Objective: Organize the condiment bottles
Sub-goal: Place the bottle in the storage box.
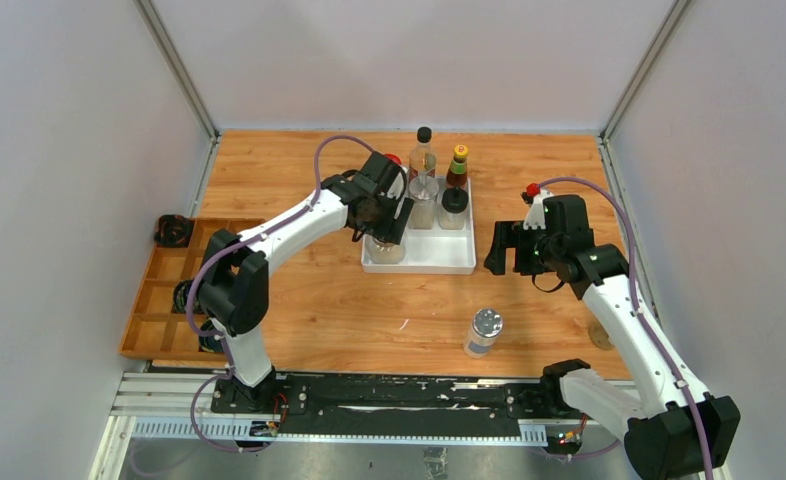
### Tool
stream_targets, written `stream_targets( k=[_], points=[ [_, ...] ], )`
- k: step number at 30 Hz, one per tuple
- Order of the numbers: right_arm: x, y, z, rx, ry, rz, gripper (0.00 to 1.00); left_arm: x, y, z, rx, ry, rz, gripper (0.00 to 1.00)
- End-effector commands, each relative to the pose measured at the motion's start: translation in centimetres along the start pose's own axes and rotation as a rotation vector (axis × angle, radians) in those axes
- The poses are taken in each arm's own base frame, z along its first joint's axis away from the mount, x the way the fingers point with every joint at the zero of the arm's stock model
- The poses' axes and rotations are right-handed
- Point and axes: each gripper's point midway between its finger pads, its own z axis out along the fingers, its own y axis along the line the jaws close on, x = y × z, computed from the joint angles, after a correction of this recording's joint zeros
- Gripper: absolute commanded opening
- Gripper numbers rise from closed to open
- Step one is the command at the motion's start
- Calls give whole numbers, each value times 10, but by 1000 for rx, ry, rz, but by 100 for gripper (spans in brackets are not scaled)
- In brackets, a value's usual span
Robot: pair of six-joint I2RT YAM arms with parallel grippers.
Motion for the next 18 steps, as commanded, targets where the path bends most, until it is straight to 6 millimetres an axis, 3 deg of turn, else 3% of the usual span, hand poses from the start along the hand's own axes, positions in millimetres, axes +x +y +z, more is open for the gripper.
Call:
stream_targets(
  k=[1, 11, 18],
  points=[
    [7, 3, 3, -20, 21, -11, 93, 12, 17, 6, -59, 42, 17, 79],
    [6, 4, 3, -21, 17, -10, 93, -8, 10, -4, -34, 0, 28, 83],
    [3, -1, -4, 10, 13, -28, 94, -30, 6, -32, -17, -63, 27, 82]
  ],
)
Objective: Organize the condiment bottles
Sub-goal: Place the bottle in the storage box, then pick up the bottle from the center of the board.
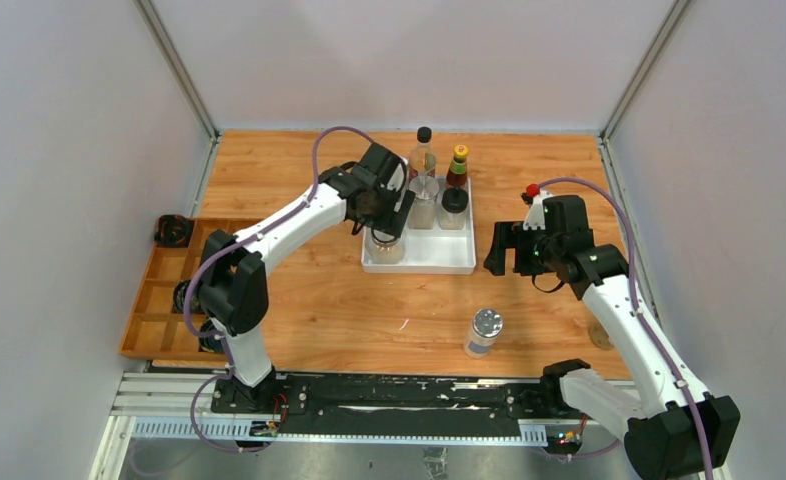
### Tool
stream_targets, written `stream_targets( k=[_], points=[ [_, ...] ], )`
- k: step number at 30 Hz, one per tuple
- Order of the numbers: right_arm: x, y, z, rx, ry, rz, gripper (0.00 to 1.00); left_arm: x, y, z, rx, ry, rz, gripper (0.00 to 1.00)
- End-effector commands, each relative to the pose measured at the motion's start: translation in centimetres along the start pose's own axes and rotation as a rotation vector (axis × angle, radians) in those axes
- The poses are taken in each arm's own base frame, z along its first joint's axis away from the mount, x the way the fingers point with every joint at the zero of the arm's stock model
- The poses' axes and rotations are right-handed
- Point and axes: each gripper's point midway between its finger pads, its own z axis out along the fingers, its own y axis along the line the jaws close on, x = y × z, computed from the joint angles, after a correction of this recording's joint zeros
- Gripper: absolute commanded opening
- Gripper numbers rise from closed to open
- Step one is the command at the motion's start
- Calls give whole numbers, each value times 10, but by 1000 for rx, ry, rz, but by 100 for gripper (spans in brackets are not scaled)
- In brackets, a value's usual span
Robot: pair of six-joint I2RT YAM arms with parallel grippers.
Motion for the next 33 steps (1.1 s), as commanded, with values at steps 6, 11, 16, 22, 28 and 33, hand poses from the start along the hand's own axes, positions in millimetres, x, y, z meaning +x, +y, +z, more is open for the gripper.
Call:
stream_targets(
  k=[6, 11, 16, 22, 28, 33],
  points=[
    [-16, -14, -32, 125, -13, -81, 94, -27, -10, -63, 83, -131, 0, 82],
    [-24, -17, -56, 170, -42, -100, 94, -23, -28, -98, 183, -178, 28, 81],
    [-19, -11, -72, 151, -59, -98, 94, -8, -44, -128, 252, -214, 52, 81],
    [-2, -2, -90, 103, -58, -88, 93, 28, -54, -158, 298, -246, 67, 100],
    [20, 5, -104, 67, -46, -63, 93, 80, -43, -178, 305, -281, 29, 100],
    [27, 12, -114, 33, -63, -45, 93, 113, -32, -185, 320, -308, -35, 100]
  ],
)
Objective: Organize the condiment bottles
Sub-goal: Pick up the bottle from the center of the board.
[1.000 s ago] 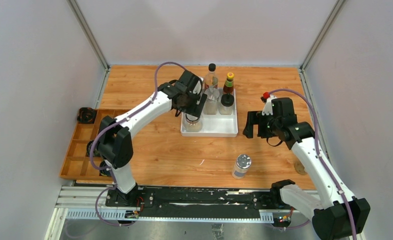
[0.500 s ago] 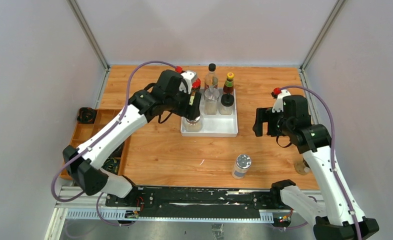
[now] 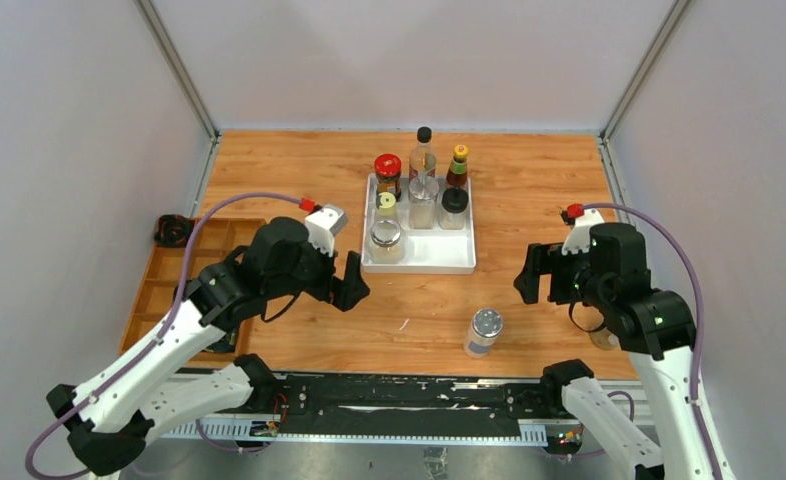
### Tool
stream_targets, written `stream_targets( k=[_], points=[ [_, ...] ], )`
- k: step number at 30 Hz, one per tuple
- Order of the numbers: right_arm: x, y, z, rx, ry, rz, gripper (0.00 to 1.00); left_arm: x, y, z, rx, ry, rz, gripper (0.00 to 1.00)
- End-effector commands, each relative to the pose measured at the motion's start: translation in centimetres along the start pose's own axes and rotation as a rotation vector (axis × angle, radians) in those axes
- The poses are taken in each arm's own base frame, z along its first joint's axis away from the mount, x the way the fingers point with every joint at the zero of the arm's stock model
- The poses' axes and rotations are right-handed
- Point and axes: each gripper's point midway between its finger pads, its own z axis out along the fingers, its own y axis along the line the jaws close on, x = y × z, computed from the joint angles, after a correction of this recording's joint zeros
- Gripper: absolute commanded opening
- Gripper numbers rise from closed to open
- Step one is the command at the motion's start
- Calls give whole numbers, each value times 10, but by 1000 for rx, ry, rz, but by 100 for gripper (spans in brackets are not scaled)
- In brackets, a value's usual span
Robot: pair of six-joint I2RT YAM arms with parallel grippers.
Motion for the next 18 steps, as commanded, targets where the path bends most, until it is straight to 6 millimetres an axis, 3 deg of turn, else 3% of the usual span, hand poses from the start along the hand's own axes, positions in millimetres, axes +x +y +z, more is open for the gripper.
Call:
stream_targets(
  k=[1, 5, 10, 18],
  points=[
    [17, 12, -12, -60, 45, 27, 93, 22, 1, -10, 11, -18, -76, 100],
    [16, 23, -19, -109, 24, 66, 93, 30, -6, -16, 55, -42, -102, 100],
    [18, 22, -20, -109, -49, 96, 93, 33, -9, -21, 78, -74, -108, 100],
    [24, 28, 0, -160, -72, 130, 93, 33, -22, 0, 134, -99, -135, 100]
  ],
)
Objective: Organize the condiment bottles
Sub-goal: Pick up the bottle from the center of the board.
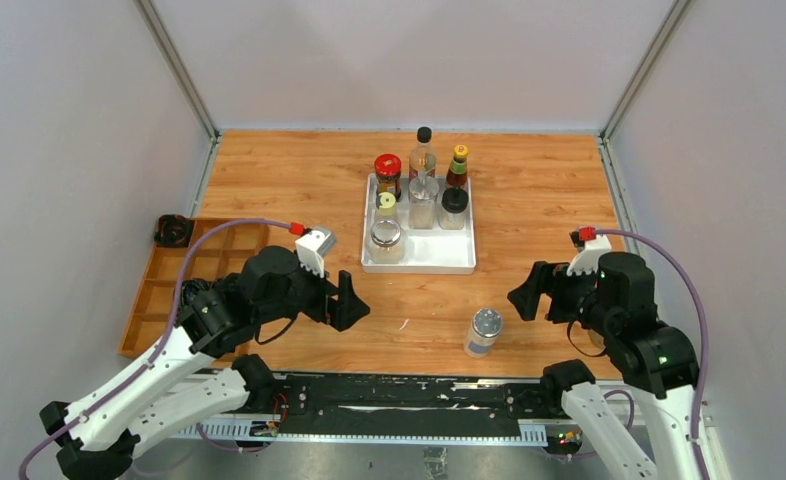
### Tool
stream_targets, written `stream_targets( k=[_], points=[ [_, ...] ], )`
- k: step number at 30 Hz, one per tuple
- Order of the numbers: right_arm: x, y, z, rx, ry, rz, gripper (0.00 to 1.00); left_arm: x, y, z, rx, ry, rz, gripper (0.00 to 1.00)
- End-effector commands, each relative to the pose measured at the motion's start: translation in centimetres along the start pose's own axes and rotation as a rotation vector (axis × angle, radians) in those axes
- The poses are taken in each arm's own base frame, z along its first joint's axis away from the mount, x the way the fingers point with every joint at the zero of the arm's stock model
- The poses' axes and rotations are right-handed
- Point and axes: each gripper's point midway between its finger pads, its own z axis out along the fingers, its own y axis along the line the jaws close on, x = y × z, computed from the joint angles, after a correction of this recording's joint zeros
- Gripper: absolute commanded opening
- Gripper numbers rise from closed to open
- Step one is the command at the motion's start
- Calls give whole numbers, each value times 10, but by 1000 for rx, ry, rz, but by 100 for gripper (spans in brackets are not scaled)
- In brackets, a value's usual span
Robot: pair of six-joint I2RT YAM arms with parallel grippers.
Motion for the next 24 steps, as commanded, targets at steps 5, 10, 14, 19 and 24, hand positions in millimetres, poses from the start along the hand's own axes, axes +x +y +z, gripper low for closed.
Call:
stream_targets(
  k=[5, 10, 14, 19, 24],
  points=[
    [2, 14, 25, -91, 44, 14, 93, 1, -9, 30, 31, -1, -2, 100],
    [-12, 22, 27, -113, 31, -8, 93, 10, -11, 48, 55, 41, 7, 100],
    [-15, 25, 36, -107, 23, -26, 93, 8, -17, 59, 85, 45, 8, 100],
    [-15, 43, 60, -112, 51, -112, 93, 3, -27, 76, 114, 71, 27, 100],
    [-24, 76, 77, -70, 50, -306, 95, -3, -27, 86, 99, 88, 55, 100]
  ],
)
